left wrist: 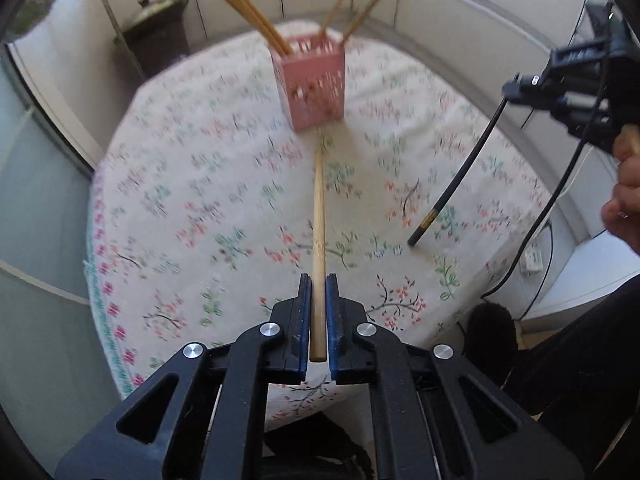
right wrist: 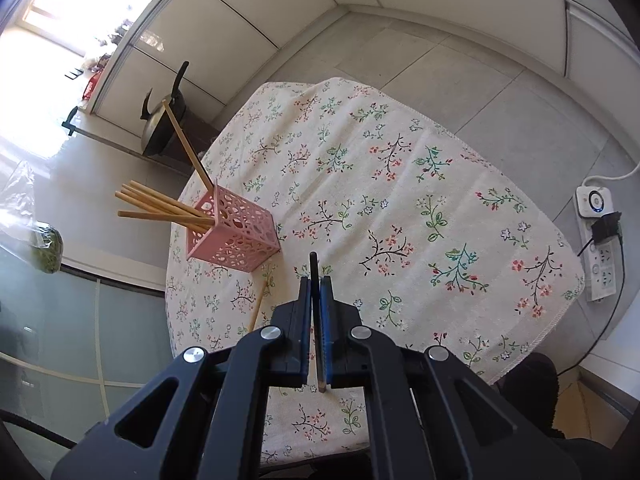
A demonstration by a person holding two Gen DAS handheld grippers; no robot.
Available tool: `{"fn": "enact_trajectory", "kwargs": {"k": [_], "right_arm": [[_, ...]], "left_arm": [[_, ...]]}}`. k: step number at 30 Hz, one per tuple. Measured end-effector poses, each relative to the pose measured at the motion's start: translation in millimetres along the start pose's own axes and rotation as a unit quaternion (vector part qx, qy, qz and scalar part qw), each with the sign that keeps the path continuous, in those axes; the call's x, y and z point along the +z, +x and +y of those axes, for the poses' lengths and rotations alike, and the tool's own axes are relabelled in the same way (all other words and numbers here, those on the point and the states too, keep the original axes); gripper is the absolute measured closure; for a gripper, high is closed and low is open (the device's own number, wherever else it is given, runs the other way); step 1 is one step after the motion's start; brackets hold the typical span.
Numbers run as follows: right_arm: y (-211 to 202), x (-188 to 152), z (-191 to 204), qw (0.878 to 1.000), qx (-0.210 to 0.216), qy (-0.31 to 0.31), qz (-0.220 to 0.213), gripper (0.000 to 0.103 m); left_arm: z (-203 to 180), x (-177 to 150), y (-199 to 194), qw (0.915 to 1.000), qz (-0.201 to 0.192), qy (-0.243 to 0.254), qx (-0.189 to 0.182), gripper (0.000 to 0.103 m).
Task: Organize utensils
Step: 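Carry both held chopsticks up over the pink holder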
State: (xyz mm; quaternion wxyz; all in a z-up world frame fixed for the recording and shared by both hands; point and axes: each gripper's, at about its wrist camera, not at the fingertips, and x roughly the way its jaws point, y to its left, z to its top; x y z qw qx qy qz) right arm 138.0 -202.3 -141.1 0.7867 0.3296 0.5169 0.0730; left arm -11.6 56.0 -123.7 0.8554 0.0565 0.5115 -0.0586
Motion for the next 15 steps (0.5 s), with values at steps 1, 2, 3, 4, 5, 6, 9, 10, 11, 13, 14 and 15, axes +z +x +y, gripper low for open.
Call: {"fn": "enact_trajectory", "kwargs": {"k": [1,2,3,4,5,6,9,10,11,13,14,15], "right_arm": [[-3,0,1,1.0,0.003,-0.003,-0.004,0.098],[-6,-1,3,1.0,0.007,-0.008,-0.009,0.098],[-9,-1,5,1.0,0.009,-0.014,-0.015,0.098],[-13,-2,9,0.999,0.012,-0.024,-0.022,0.098],[-15,-2,13,0.999,0.013,-0.032,-0.028,0.098],[-19,-4,17,0.998,0.016,-0.042,-0.037,0.098],[-30,-7,27,0.995,0.023,-0.074,-0.06,0.098],[-33,-8,31,0.994,0.027,-0.085,-0.066,0.098],[-36,-8,34,0.992,0.032,-0.095,-0.071,0.098],[-44,-9,41,0.989,0.039,-0.115,-0.083,0.098],[-47,-10,44,0.988,0.04,-0.122,-0.087,0.098],[-51,-10,46,0.986,0.041,-0.131,-0.094,0.098]], "left_arm": [[3,10,-5,0.9999,-0.012,-0.003,0.002,0.096],[6,15,-15,0.9997,-0.024,-0.007,0.002,0.096],[11,17,-25,0.9991,-0.04,-0.013,0.001,0.096],[12,22,-28,0.9986,-0.05,-0.017,0.001,0.096],[16,25,-35,0.9978,-0.063,-0.022,0.002,0.096],[18,30,-36,0.997,-0.073,-0.025,0.002,0.096],[18,41,-42,0.9946,-0.099,-0.033,0.001,0.096],[18,43,-43,0.9938,-0.105,-0.036,0.001,0.096],[20,45,-45,0.993,-0.111,-0.04,0.001,0.096],[25,51,-49,0.9906,-0.126,-0.052,-0.003,0.096],[28,53,-52,0.9891,-0.135,-0.059,-0.004,0.096],[30,56,-55,0.9878,-0.142,-0.064,-0.007,0.096]]}}
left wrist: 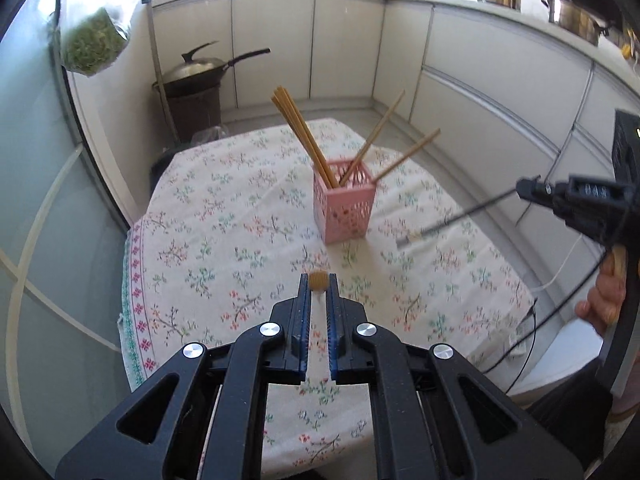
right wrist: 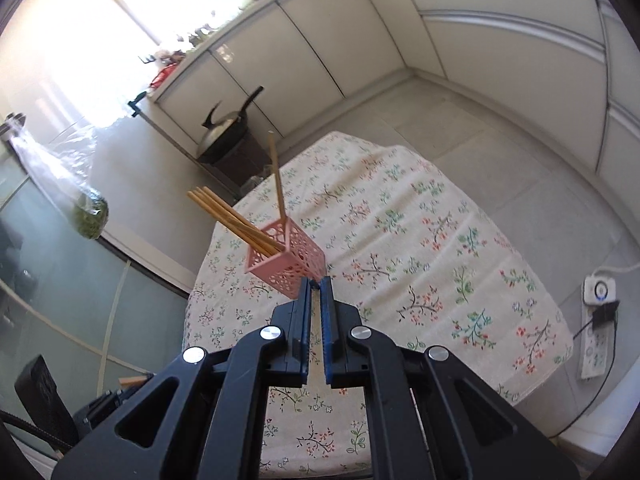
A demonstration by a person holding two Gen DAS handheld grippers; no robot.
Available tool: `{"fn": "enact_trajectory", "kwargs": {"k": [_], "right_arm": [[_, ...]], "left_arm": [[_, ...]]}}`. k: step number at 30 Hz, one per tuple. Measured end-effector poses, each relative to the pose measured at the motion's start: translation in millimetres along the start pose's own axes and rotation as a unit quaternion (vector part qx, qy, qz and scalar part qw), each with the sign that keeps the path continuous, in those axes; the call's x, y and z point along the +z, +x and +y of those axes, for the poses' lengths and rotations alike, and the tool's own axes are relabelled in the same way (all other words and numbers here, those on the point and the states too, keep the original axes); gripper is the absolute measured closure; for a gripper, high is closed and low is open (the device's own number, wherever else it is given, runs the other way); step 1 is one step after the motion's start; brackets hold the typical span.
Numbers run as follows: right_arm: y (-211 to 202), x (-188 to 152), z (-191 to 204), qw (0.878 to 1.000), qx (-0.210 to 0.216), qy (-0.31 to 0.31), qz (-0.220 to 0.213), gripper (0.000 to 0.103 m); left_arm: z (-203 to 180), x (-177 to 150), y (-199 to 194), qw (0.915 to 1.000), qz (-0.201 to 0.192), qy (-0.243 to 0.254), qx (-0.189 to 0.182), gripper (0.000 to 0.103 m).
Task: Organize utensils
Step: 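Carry both held chopsticks up over the pink holder, then lower both chopsticks into the pink holder and open both tools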
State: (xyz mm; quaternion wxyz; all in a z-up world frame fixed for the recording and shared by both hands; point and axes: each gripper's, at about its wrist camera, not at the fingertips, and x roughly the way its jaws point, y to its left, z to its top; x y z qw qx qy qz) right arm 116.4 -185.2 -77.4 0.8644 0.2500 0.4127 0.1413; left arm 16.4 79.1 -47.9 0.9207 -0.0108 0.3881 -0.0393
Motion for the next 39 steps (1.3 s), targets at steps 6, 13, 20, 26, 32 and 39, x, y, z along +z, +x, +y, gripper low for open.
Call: {"fn": "enact_trajectory", "kwargs": {"k": [6,13,20,26,32,39], "right_arm": [[-18,5,1,1.0,0.022,-0.002,-0.019,0.098],[-40,16,3,0.999,0.04,-0.001,-0.037,0.098],[-62,51,16,0.996,0.06,0.006,-0.072,0.098],[-75,80,27,0.993,0.073,0.01,-0.097,0.098],[-74,101,35,0.992,0.081,0.01,-0.098,0.098],[-66,121,40,0.992,0.08,0.011,-0.099,0.098]], "left_arm": [[8,29,-12,0.9986,-0.044,-0.023,-0.016,0.096],[11,61,-28,0.9942,-0.092,-0.044,-0.036,0.096],[16,111,-42,0.9836,-0.151,-0.079,-0.059,0.096],[9,151,-36,0.978,-0.177,-0.085,-0.07,0.097],[5,165,-5,0.9815,-0.157,-0.087,-0.066,0.097],[12,167,28,0.9863,-0.12,-0.095,-0.061,0.097]]}}
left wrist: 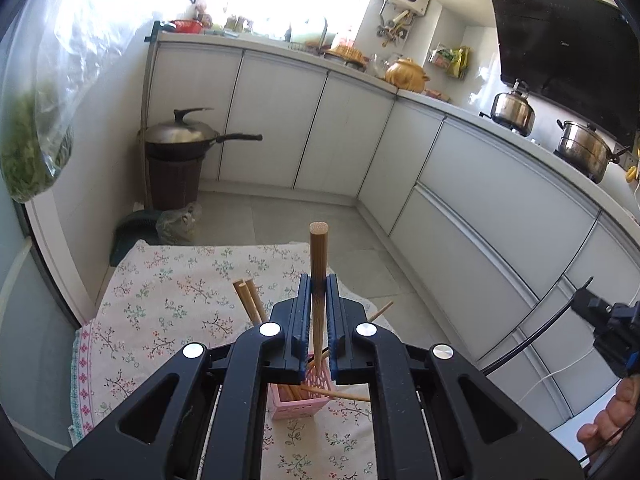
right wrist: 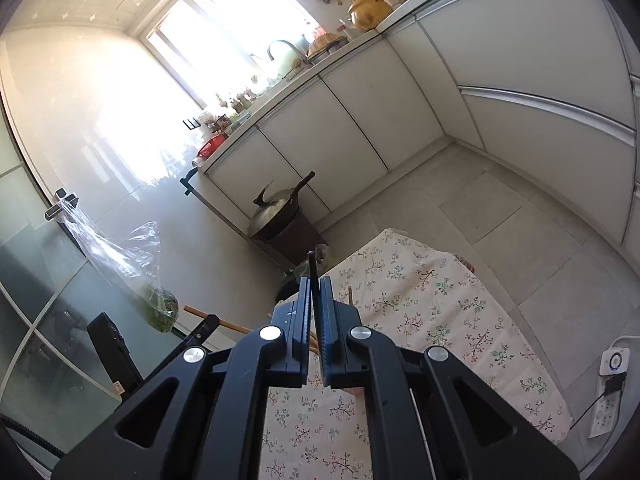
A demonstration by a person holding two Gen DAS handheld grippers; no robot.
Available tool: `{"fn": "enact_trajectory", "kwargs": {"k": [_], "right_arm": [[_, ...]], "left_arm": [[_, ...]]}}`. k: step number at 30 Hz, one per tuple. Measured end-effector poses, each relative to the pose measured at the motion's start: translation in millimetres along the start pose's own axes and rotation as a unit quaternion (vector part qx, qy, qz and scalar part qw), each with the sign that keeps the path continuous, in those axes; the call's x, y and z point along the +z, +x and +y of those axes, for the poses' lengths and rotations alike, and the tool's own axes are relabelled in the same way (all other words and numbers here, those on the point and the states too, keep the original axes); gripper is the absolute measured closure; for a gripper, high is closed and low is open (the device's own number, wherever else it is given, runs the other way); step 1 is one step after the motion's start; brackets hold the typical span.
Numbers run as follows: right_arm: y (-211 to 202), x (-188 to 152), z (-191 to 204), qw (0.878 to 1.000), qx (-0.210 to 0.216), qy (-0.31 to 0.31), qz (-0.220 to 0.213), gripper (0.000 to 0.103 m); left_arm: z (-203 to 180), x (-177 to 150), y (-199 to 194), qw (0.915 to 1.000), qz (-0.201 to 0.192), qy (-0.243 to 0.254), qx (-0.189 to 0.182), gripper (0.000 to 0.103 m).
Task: Organize utensils
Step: 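Lower both chopsticks into the pink holder and open both tools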
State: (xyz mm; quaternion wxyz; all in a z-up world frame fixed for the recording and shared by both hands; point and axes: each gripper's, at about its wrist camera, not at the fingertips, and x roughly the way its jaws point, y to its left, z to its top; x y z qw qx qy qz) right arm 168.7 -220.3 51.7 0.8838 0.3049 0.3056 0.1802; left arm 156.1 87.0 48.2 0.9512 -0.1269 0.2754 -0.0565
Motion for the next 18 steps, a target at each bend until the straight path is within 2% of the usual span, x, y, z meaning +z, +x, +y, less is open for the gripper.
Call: {"fn": "enact_trajectory", "kwargs": {"k": [2,4,6,7,8,9,12,14,18], "right_arm": [[4,2,0,1.0,0.0,0.003,0.001,0.098],[8,4,2,1.0,0.001,0.003,0.003,0.098],[12,5,4,1.0,-0.001,0.003,0.005,0.098],[15,6,6,1.0,-0.001,0.004,0.006,0.098],[18,7,7,1.0,-0.001,0.005,0.009,0.098],[22,8,9,1.0,-0.001,0.005,0.012,0.098],[33,10,14,1.0,-0.01,0.0,0.015,0.098],[39,11,16,1.0,-0.014,-0.001,0.017,0.098],[55,12,21,0.999,-0.024,-0.005,0.024,0.098]], "left_arm": [[3,-1,6,0.9999,0.009,-0.004,0.002,0.096],[5,-4,16,0.9993,0.036,-0.007,0.0,0.095],[6,-10,35,0.9959,0.09,0.002,-0.01,0.086],[11,-14,40,0.9947,0.103,-0.01,-0.007,0.075],[16,-16,40,0.9945,0.102,-0.025,-0.001,0.07],[19,-16,37,0.9951,0.094,-0.032,0.0,0.069],[25,-6,15,0.9978,0.049,-0.044,0.002,0.064],[26,1,-2,0.9987,0.016,-0.047,0.008,0.052],[28,8,-23,0.9986,-0.013,-0.046,0.02,0.05]]}}
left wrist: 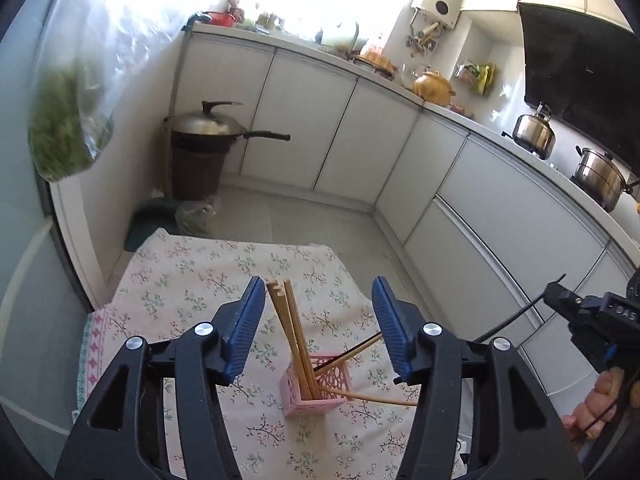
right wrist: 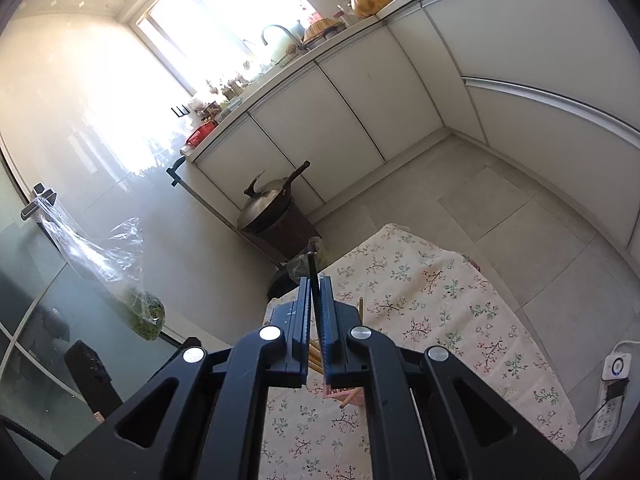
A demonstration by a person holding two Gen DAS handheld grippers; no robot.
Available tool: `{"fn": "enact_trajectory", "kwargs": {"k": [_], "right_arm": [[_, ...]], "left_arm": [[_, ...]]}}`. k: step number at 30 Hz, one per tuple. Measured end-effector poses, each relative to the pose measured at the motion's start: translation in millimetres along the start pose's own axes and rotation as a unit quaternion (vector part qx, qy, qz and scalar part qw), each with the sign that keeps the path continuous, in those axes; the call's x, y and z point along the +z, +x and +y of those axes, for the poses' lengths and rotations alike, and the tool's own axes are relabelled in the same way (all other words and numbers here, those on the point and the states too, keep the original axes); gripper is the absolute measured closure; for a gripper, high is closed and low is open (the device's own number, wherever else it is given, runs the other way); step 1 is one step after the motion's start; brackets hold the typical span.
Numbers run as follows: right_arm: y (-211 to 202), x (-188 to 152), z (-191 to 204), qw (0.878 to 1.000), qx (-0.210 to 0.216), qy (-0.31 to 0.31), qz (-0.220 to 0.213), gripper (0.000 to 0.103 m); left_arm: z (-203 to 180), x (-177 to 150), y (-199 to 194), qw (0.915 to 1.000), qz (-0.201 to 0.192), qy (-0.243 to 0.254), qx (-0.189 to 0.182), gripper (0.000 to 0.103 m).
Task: Organize utensils
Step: 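Lower both chopsticks into the pink holder and open both tools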
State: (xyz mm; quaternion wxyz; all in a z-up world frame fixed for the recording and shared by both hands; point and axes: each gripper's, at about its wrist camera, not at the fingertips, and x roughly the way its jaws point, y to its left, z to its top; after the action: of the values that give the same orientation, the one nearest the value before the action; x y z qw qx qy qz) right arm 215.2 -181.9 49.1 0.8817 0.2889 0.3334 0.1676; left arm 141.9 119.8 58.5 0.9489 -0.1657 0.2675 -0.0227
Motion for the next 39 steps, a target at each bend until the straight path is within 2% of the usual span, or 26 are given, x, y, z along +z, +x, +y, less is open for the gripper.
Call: {"fn": "enact_trajectory", "kwargs": {"k": [8,15,18,22,23,25,31,36,38,39], "right_arm": [[41,-6,8,1.0,-0.024,-0.009,0.016,0.098],[98,-27,-10,0.999,-0.019,0.013,0.04,0.093],[84,-24,-7,1.0,-0.005,0.016,0.024,0.093],[48,-23,7,0.999,-0.027,-0.032,-0.01,0.091],[39,-24,9,0.999,-0.032,-0.039,-0.017,0.089],[21,-29,13,0.997,-0.042,-0.053,-0.033,0.073],[-10,-43,17,0.992,-0.071,-0.088,-0.051,0.072],[-30,-56,16,0.989,-0.086,-0.106,-0.061,0.069],[-37,-61,14,0.987,-0.092,-0.111,-0.064,0.063],[-41,-64,12,0.987,-0.097,-0.112,-0.067,0.053]], "left_arm": [[4,4,-4,1.0,0.0,-0.004,0.0,0.046],[2,3,-6,1.0,-0.004,-0.005,-0.007,0.041],[-6,2,-19,0.9994,-0.034,0.01,-0.004,0.029],[-29,-4,-31,0.9977,-0.057,0.037,0.006,0.027],[-35,-6,-34,0.997,-0.062,0.045,0.01,0.025],[-50,-11,-41,0.9949,-0.075,0.065,0.018,0.021],[-78,-24,-56,0.9903,-0.095,0.095,0.034,0.008],[-94,-35,-60,0.9855,-0.104,0.122,0.056,0.007],[-97,-40,-62,0.9842,-0.105,0.128,0.062,0.007],[-99,-43,-63,0.9836,-0.105,0.131,0.066,0.007]]}}
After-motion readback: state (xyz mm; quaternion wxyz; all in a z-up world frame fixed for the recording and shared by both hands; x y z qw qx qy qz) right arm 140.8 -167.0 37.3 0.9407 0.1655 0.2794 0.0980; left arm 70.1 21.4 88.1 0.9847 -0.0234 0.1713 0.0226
